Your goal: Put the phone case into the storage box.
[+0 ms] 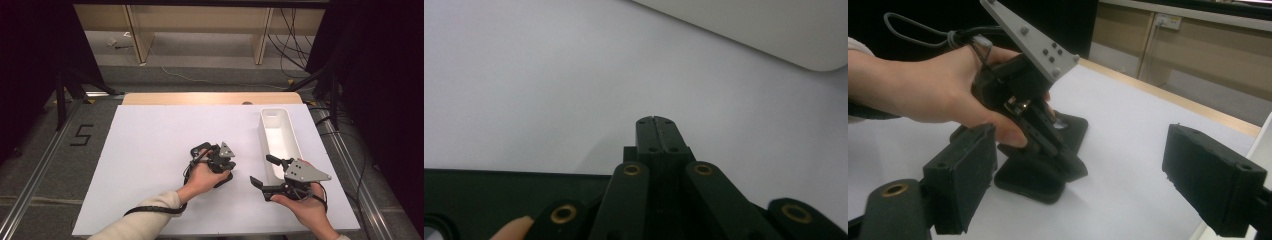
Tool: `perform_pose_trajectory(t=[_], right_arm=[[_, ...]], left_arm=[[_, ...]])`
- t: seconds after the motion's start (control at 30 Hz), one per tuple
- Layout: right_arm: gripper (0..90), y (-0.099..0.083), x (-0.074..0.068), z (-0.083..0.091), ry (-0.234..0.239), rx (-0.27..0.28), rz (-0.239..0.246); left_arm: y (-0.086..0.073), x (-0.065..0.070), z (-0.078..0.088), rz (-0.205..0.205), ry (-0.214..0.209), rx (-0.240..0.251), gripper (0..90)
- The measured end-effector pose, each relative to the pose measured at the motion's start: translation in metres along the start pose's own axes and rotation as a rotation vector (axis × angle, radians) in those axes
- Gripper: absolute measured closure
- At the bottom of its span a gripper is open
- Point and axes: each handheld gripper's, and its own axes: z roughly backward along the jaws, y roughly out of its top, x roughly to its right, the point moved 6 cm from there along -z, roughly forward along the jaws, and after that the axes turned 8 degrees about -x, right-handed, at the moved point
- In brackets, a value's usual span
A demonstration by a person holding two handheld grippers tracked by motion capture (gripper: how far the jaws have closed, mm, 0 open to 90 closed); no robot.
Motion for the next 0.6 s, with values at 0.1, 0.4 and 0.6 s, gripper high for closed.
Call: perform_pose_trajectory(t=[0.1,0.4,0.6], right_arm=[[15.6,0.0,0.0,0.0,0.001,-0.003,-0.002],[15.7,0.0,0.0,0.0,0.002,-0.003,-0.002],[15.8,-0.001,0.0,0.0,0.003,-0.006,-0.005]], left_arm=[[0.0,0.002,-0.003,-0.005,-0.005,-0.006,90.0],[-0.001,0.004,-0.01,-0.021,0.009,-0.044,90.0],[-0.002,0.003,-0.01,-0.025,0.008,-0.079,90.0]])
